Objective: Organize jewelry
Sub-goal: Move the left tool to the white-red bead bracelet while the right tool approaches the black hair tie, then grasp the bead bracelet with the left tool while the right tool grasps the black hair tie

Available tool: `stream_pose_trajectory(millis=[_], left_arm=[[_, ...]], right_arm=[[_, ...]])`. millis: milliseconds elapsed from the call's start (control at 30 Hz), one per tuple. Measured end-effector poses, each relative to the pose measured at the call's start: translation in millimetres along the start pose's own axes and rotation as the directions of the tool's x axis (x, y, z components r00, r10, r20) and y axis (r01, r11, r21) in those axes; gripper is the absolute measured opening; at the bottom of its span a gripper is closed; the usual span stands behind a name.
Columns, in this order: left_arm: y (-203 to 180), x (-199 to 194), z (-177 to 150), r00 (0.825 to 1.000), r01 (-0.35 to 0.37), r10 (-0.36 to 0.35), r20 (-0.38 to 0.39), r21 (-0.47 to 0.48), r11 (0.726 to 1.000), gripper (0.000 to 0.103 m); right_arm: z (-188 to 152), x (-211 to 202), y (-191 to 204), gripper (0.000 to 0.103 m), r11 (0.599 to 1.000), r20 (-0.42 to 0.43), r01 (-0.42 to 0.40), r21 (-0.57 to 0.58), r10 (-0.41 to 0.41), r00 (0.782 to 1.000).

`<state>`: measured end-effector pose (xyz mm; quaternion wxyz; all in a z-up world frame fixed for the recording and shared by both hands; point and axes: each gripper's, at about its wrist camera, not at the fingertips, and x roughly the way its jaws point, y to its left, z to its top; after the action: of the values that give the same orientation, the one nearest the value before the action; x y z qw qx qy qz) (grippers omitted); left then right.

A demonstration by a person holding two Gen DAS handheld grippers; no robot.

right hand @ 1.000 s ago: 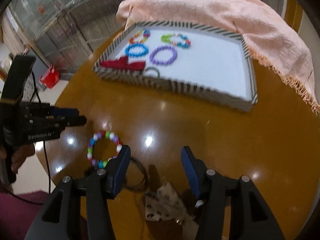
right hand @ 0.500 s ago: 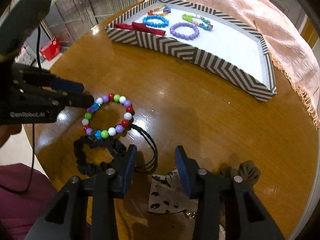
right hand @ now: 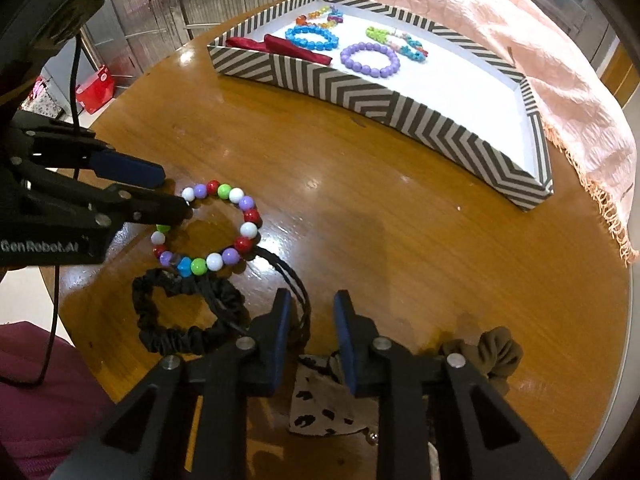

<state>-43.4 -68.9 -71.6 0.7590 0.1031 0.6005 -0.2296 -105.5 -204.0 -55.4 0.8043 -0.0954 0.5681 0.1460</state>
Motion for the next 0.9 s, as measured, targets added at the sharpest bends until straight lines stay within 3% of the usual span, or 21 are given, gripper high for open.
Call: stream_pose_trajectory(millis=[67,133,200,433,900], left_arm=[[-5.9,1.1,1.0,1.000,-0.022,0.021,0.012,0.016,1.000,0.031],[-12.7,2.0,1.5,0.999,-0.029,0.028,0.031,0.043,0.999,0.012],[-16.7,3.2,3.3,0.999,-0.018,0.016,0.037,0.061,0.998,0.004],[-4.2,-10.3,16.3,0.996,0.074,-0.075,0.055,0.020,0.997,0.003],[21.9,-62.7,45.8,0.980,0.111,-0.111,0.163,0.011,0.994,0.003]], right_arm=[[1.7,0.9,-0.5,0.008,1.000,0.007,0.005,0.001,-0.005,1.000],[2.5,0.6,-2.3,0.005,1.000,0.015,0.000,0.009,0.000,1.000],[3.5,0.3,-6.2,0.003,1.000,0.016,-0.014,0.026,0.014,1.000],[9.7,-16.2,-22.5,0.002,0.994,0.062,-0.065,0.090,0.060,0.996],[44.3,-65.9,-53.6,0.002,0.989,0.189,-0.071,0.134,0.045,0.981]])
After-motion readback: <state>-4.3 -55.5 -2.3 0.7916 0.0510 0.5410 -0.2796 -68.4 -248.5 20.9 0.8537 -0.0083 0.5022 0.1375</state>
